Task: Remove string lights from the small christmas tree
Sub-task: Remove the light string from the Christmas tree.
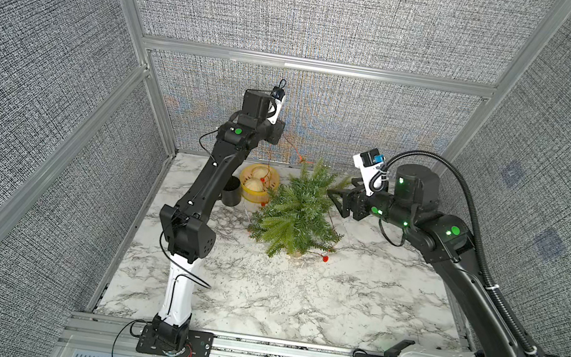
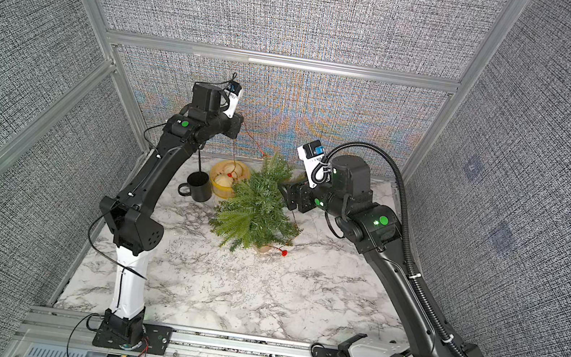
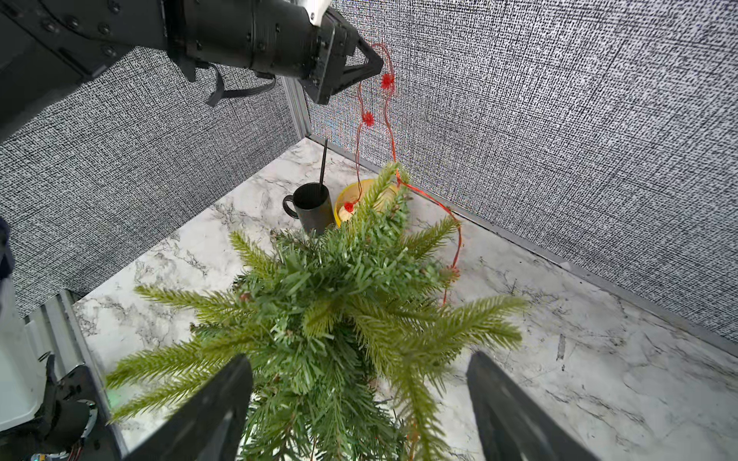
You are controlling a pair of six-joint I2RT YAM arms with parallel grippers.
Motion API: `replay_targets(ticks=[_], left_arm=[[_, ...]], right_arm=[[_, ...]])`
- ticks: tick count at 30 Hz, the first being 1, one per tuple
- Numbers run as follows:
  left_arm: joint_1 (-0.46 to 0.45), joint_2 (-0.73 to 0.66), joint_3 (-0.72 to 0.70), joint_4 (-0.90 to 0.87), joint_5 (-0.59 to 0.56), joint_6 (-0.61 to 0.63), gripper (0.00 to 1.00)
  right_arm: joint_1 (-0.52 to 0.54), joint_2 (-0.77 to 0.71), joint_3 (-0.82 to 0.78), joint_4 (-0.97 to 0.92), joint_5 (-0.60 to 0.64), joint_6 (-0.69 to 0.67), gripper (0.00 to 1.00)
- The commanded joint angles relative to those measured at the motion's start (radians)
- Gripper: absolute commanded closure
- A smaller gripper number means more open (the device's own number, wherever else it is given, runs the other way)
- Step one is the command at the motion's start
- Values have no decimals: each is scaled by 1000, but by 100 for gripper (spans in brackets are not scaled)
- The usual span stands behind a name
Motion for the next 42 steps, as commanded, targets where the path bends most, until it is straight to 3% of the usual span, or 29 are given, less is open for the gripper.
replay_targets(ticks=[1,6,12,28,42], left_arm=[[1,30,16,20,-18,-20,100],[1,87,103,-5,-63,-35,100],[1,71,65,83,-76,-64,100],[-44,-23,48,177,72,-40,100],[-80,-98,34,181,96,16,100]], right_arm=[[-5,5,6,11,-11,5,15],[-13,7,7,11,-15,8,16],[-17,7,2,16,-25,10,16],[-23,-13,-28,38,-34,15,16],[-49,4,-29,80,-64,30,16]])
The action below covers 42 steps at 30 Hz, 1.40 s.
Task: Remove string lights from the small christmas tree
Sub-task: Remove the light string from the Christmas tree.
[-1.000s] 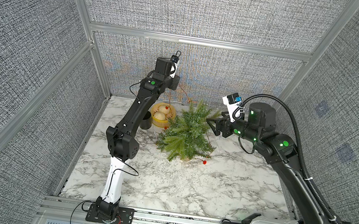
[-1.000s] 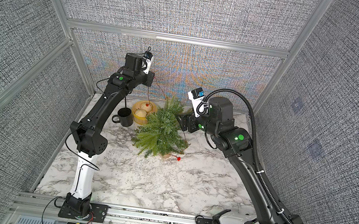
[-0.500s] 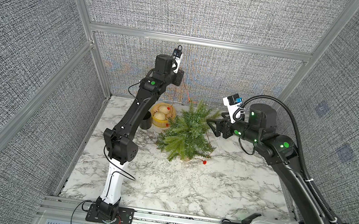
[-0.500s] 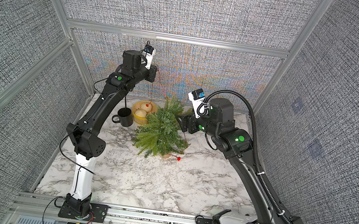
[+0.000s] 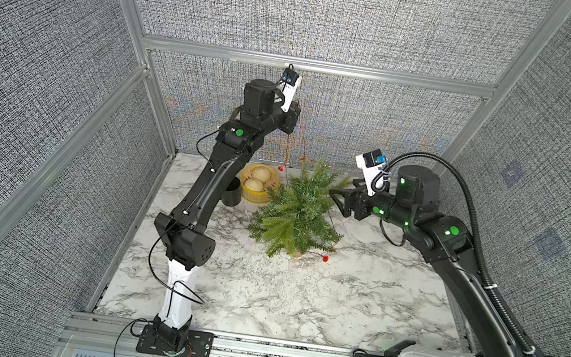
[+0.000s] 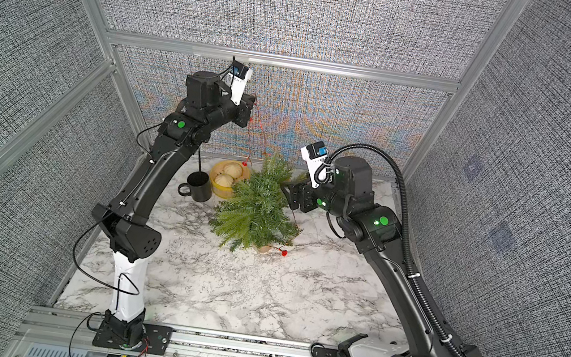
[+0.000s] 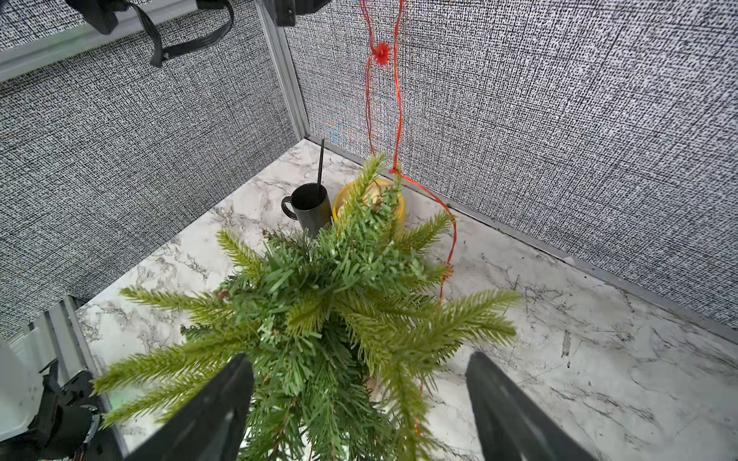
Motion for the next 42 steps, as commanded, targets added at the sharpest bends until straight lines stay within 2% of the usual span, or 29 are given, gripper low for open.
replay_targets(ticks=[1,12,17,25,31,36,42], left_arm=[[-1,-4,7,21,12,13,100],[-16,-9,24,24,35,32,100],[-22,-6,33,29,30,44,100],[-38,-6,30,40,43,88,100],[-55,-2,-2,88,32,95,100],[-67,5,-2,97,28,103,100],[-69,6,-2,103,20,105,100]], right_arm=[[-15,12,11,50,-34,18,16],[-95,136,163,134,-156,53,16],[-139,266,279,155,-272,48,15],[-179,492,506,165,-365,19,16],[-179,613,581,241,-405,46,16],[-178,732,698,218,-405,51,17],[-182,802,762,215,-380,47,20]])
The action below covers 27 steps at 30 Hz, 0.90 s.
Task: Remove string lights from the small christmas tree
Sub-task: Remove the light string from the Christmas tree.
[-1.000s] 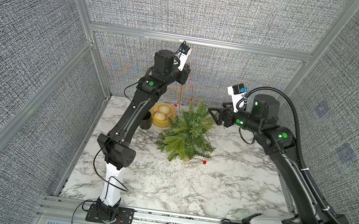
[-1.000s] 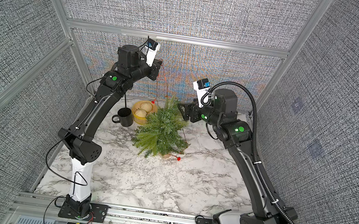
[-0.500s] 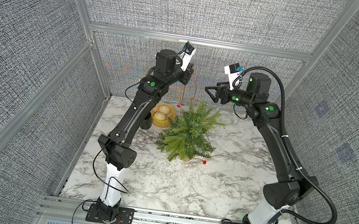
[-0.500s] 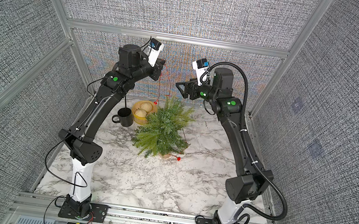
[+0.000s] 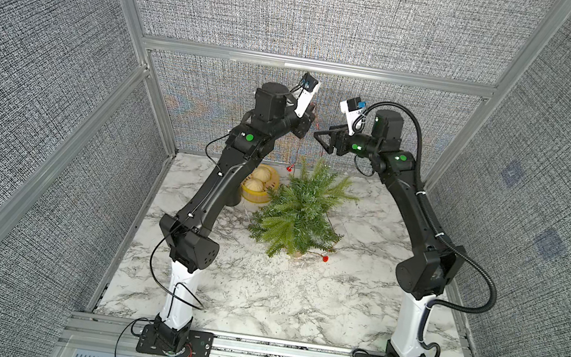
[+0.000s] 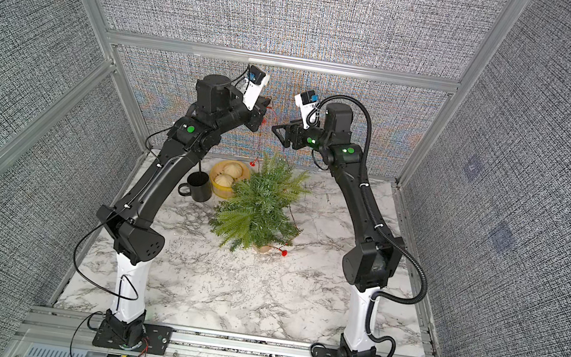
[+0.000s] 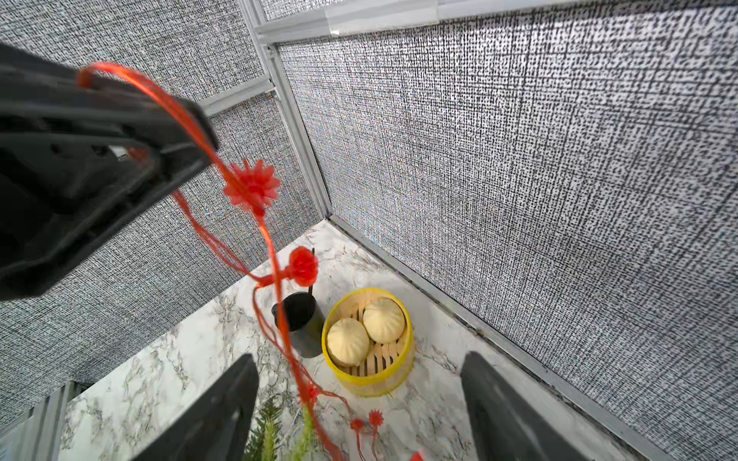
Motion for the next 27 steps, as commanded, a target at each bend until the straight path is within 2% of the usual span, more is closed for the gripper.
replay_targets(ticks=[1,14,27], left_arm=[[-1,6,0,45,-8,5,100],[-7,-24,-26,38,-19,21,100],[-10,-31,-34,42,-28,34,100]], right_arm=[[-2,25,38,10,4,1,20],[-11,105,106,42,31,24,44],[-13,126,135,55,21,34,63]])
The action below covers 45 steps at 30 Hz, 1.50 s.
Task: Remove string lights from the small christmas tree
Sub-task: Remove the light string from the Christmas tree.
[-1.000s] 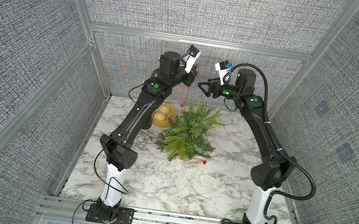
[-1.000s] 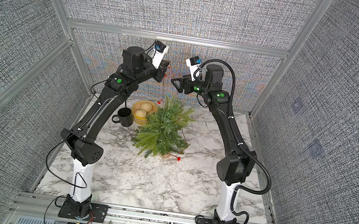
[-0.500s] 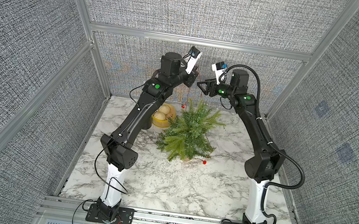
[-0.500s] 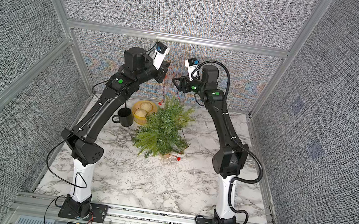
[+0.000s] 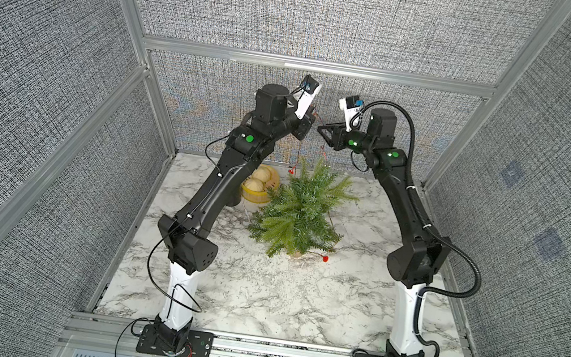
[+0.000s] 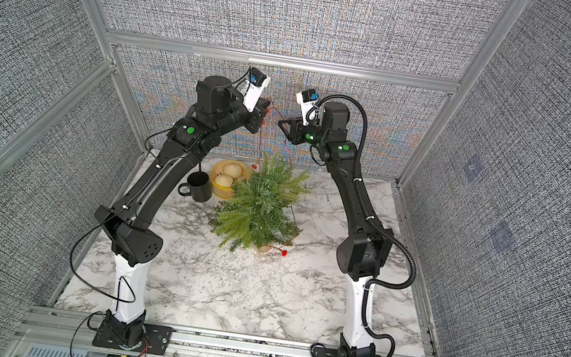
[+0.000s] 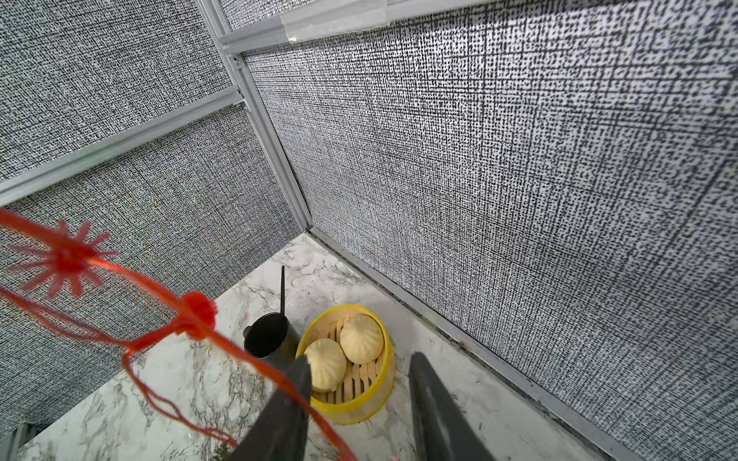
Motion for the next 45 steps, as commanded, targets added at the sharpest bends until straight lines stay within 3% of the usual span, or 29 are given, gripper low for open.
replay_targets(ticks=[1,17,31,40,45], left_arm=[[-1,-7,0,39,-14,15,100],[-1,69,-5,20,-46,-20,100],[-5,84,-11,9,25,-47,100],[-15,50,-50,-6,55,-55,44],[-18,22,-77,-15,55,-54,39]], right_arm=[[1,-5,3,28,-11,0,66],[0,-107,-74,67,-27,-20,100],[-2,-136,-84,60,44,-22,100],[-1,-178,-125,74,92,-19,100],[-1,-191,-138,75,127,-11,100]])
